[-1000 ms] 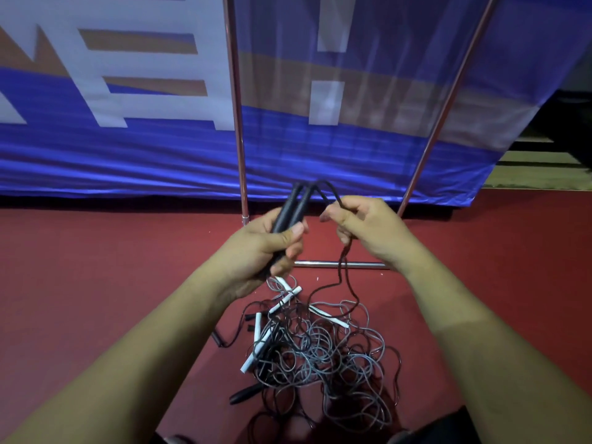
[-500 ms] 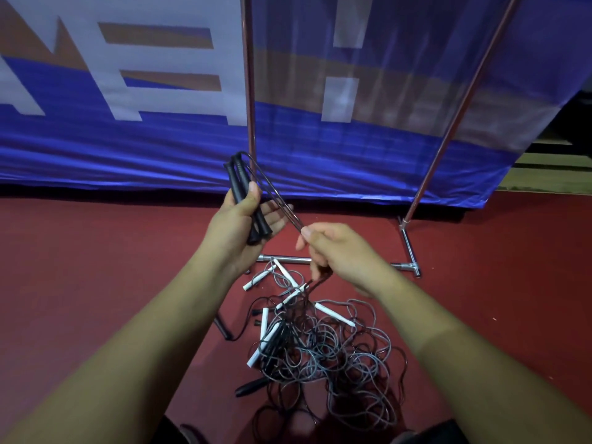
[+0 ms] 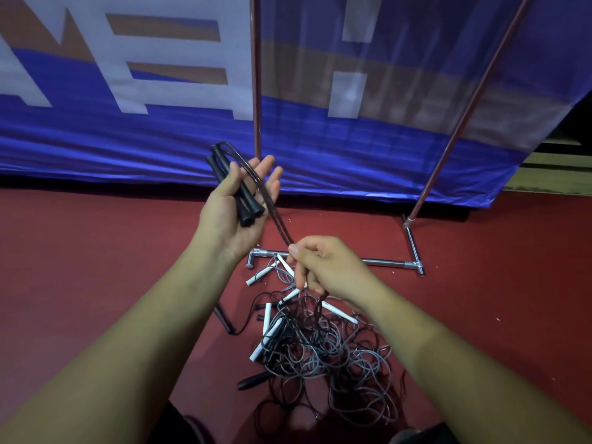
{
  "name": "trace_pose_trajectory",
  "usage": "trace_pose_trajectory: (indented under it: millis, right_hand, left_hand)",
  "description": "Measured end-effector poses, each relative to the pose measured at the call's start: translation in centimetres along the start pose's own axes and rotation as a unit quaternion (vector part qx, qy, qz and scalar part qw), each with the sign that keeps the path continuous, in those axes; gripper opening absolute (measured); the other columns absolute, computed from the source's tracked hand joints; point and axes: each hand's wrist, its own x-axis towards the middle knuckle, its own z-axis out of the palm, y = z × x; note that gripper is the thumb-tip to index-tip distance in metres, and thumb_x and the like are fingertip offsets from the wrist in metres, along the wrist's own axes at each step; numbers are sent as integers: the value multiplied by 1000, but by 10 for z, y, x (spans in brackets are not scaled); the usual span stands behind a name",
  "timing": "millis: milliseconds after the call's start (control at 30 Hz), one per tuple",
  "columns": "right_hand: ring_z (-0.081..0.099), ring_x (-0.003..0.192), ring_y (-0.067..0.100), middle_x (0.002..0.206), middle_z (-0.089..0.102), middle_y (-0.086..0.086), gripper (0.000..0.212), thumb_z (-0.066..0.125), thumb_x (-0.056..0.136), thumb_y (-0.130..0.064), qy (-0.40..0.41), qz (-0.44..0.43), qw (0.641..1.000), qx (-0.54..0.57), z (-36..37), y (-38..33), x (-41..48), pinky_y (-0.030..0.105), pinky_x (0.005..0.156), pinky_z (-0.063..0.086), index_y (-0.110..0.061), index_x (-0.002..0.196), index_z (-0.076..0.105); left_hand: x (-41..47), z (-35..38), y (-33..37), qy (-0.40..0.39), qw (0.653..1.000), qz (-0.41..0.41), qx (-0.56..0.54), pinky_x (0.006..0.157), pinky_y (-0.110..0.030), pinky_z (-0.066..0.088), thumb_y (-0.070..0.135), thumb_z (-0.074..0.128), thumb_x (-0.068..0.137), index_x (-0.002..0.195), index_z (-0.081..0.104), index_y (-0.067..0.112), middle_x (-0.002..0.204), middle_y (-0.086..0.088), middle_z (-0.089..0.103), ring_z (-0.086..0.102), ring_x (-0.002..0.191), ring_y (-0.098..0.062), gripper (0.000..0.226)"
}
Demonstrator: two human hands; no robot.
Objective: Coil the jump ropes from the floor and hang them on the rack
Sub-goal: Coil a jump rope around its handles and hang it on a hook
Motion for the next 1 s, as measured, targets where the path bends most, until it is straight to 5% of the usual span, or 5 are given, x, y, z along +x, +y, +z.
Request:
trace_pose_trajectory:
  millis: [300, 400, 500, 667, 1000]
  right_hand:
    - [33, 36, 9, 52, 54, 6, 29, 51, 102, -22, -65, 35, 997, -10, 6, -10, -5, 20, 41, 27, 0, 95, 68]
    - [32, 35, 8, 51, 54, 5, 29, 50, 102, -22, -88, 36, 995, -18, 8, -13, -9, 18, 40, 27, -1, 95, 68]
    - [34, 36, 7, 50, 52, 3, 27, 50, 102, -23, -71, 27, 997, -25, 5, -18, -13, 16, 41, 30, -3, 94, 67]
    - [56, 53, 10, 62, 63, 4, 13, 59, 98, -23, -68, 3, 993, -97, -5, -21, -19, 25, 57, 41, -12, 97, 66]
    - [63, 56, 34, 57, 67, 1, 12, 64, 94, -23, -16, -64, 990, -125, -19, -32, -27, 36, 54, 45, -19, 86, 72]
  left_hand:
    - [-4, -4, -13, -41, 992, -18, 120, 76, -33, 59, 62, 32, 99, 132, 50, 50, 111, -8, 73, 72, 98, -24, 39]
    - [-5, -1, -15, -11, 987, 15, 161, 48, -22, 49, 57, 38, 100, 134, 51, 42, 73, -1, 69, 63, 56, -16, 39]
    - [0, -3, -17, 22, 980, 46, 194, 45, -20, 30, 45, 47, 103, 127, 56, 22, 51, 4, 35, 37, 39, -11, 34]
    - [9, -9, -17, 51, 968, 53, 240, 42, -20, 24, 18, 58, 100, 87, 48, 15, 46, 4, 32, 30, 35, -10, 17]
    - [9, -13, -26, 47, 939, -13, 341, 49, -31, 59, 6, 56, 100, 87, 46, 7, 56, -8, 61, 71, 53, -25, 16]
